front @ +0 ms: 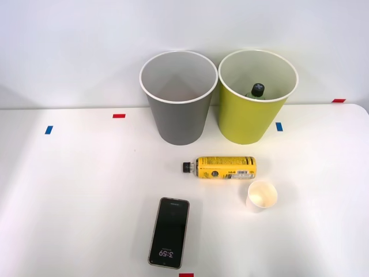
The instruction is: Put cans in the gray bin, plastic bottles in the light green bin
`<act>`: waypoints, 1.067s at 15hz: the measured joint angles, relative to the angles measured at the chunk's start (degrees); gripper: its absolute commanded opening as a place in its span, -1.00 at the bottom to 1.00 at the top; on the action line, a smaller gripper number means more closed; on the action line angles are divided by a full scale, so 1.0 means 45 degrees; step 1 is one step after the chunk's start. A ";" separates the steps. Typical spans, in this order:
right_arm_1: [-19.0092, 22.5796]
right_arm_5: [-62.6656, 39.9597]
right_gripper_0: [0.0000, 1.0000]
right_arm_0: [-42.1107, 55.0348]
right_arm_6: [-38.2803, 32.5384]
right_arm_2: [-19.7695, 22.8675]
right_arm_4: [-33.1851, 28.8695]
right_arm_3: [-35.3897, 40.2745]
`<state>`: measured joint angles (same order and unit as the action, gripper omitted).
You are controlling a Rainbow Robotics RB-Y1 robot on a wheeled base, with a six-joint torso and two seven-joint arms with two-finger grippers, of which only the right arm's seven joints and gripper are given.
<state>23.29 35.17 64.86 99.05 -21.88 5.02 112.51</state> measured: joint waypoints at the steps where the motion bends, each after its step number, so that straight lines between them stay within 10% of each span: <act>1: 0.0000 0.0000 1.00 0.0000 0.0000 0.0000 0.0000 0.0000; 16: 0.0000 -0.0002 1.00 0.0000 0.0000 0.0000 -0.0001 -0.0001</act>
<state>23.29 35.16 64.86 99.05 -21.88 5.01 112.50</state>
